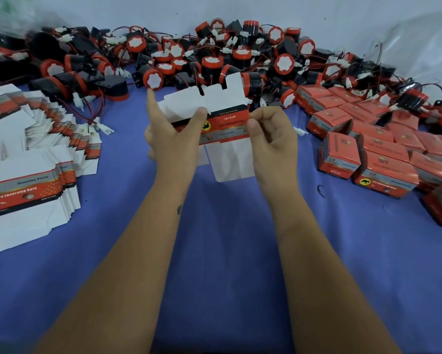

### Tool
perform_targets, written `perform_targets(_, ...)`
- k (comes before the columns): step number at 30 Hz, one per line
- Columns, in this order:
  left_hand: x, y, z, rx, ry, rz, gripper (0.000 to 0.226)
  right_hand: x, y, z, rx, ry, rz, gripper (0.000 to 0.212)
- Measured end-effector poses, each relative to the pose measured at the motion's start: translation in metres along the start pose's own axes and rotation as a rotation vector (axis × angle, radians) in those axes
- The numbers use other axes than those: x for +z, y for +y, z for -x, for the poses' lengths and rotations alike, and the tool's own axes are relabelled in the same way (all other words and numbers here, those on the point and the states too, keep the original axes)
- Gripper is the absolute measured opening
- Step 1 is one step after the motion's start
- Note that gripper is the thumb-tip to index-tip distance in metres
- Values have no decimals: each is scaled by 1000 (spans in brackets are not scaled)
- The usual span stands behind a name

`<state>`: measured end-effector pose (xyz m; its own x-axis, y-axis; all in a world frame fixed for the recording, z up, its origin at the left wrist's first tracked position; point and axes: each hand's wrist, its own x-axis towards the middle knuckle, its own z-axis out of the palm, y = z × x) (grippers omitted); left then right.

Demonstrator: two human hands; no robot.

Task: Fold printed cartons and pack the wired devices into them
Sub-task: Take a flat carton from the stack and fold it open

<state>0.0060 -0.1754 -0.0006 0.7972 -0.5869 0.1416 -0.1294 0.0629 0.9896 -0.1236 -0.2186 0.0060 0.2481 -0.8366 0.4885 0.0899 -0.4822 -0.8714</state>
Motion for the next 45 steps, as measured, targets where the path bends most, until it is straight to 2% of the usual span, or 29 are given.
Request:
perform_targets(2, 0, 1, -1, -39, 16, 89, 107, 3, -2, 1, -50, -40, -11, 23)
perform_targets(3, -1, 1, -1, -40, 21, 132, 104, 4, -3, 2, -74, -64, 3, 22)
perform_targets(7, -5, 1, -1, 22, 26, 343, 56, 6, -3, 4, -128, -161, 84, 16)
perform_targets(9, -8, 1, -4, 8, 64, 388, 49, 5, -1, 5, -128, -221, 125, 13)
perform_targets(15, -9, 0, -6, -19, 113, 452, 39, 3, 3, 5, -89, -304, 187, 16)
perform_targets(20, -13, 1, -7, -15, 76, 493, 52, 6, 6, 8, -136, -336, 247, 19)
perform_targets(23, -15, 0, -7, 20, 52, 531, 53, 8, 6, 9, -101, -299, 236, 31)
perform_targets(26, -20, 0, -7, 5, -52, 484, 59, 2, 7, 7, -80, -291, 249, 38)
perform_targets(29, -21, 2, -6, -43, -177, 520, 70, 0, 7, 7, -18, -379, 297, 68)
perform_targets(31, -19, 4, -3, -73, -184, 577, 66, 3, 8, 8, -32, -347, 299, 87)
perform_targets(33, -17, 5, -1, -56, -198, 571, 61, 4, 7, 6, -51, -293, 263, 98)
perform_targets(36, -15, 8, 1, -51, -260, 551, 71, 2, 3, 5, -48, -295, 214, 104)
perform_targets(38, -16, 7, 0, -44, -265, 537, 76, 1, 1, 6, -52, -290, 274, 102)
perform_targets(41, -16, 6, 1, -21, -205, 489, 79, 3, 2, 7, -88, -245, 396, 79)
perform_targets(45, -12, 5, 2, -64, -39, 463, 72, 5, 6, 3, -63, -157, 309, 54)
